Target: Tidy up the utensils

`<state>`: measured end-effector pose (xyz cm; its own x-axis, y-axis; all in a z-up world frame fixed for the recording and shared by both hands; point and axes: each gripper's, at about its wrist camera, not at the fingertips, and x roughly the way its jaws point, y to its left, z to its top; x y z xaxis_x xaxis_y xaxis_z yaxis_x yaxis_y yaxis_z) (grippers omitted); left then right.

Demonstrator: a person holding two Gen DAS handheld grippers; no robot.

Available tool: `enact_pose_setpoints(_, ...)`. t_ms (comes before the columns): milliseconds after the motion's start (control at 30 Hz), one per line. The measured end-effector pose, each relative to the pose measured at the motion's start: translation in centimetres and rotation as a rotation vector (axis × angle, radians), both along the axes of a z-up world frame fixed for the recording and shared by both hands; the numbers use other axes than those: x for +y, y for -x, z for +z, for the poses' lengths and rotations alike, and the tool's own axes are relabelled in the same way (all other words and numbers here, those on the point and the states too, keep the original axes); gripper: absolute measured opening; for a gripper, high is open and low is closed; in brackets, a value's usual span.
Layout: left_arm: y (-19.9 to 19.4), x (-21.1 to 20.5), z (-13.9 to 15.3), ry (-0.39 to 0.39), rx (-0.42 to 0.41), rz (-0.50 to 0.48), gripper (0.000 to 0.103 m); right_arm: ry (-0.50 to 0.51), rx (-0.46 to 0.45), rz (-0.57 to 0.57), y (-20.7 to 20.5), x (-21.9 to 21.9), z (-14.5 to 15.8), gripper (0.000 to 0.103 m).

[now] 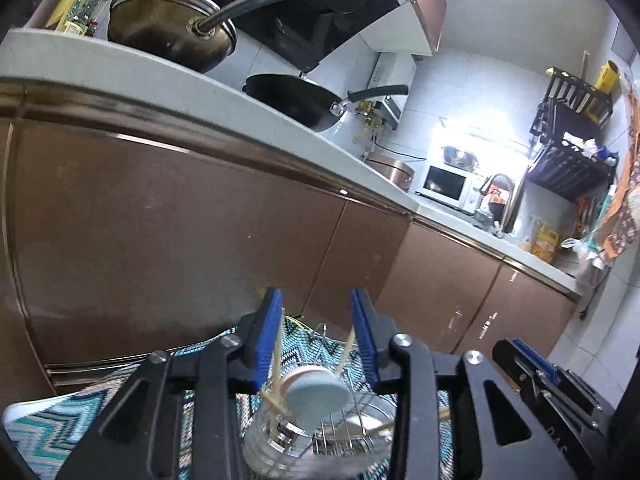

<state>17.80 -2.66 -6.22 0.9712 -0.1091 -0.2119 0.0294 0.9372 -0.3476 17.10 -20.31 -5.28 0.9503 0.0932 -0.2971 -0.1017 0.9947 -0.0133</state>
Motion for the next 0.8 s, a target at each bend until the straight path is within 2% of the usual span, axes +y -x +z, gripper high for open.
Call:
enact_pose_setpoints(67, 1.4, 0.8, 1.3, 0.002, 0.027, -0.006, 0.044, -0.011, 0.002, -0.010, 1.1, -0.4, 0.6, 0.026)
enact_pose_setpoints(133, 2.9, 1.5, 2.4, -0.012, 0.056, 0.000, 0.044, -0.029, 0.008, -0.025, 2.6, -0.8, 1.4, 0.035)
enact_pose_setpoints(267, 5.7, 1.9, 4.3, -0.066, 0.106, -0.021, 0.049, -0.038, 0.010, -0.035, 6.2, -0.8, 3.3, 0.044)
enact_pose_setpoints(333, 7.4, 1.3, 5.2, -0.118, 0.129, -0.034, 0.051, -0.033, 0.014, -0.036, 7.3, -0.7, 4.0, 0.051)
enact_pose_setpoints(433, 10.0, 0.2, 6.4, -0.178, 0.126, -0.045, 0.053, -0.023, 0.017, -0.034, 9.8, -0.3, 4.9, 0.055)
enact_pose_setpoints(600, 14.8, -0.4, 8.1, -0.243, 0.084, -0.012, 0.063, 0.001, 0.005, -0.055, 13.4, -0.1, 6.3, 0.061)
enact_pose_setpoints(800, 17.5, -0.4, 10.0, -0.292, 0.055, 0.043, 0.071, 0.017, -0.012, -0.090, 15.8, -0.2, 7.9, 0.078)
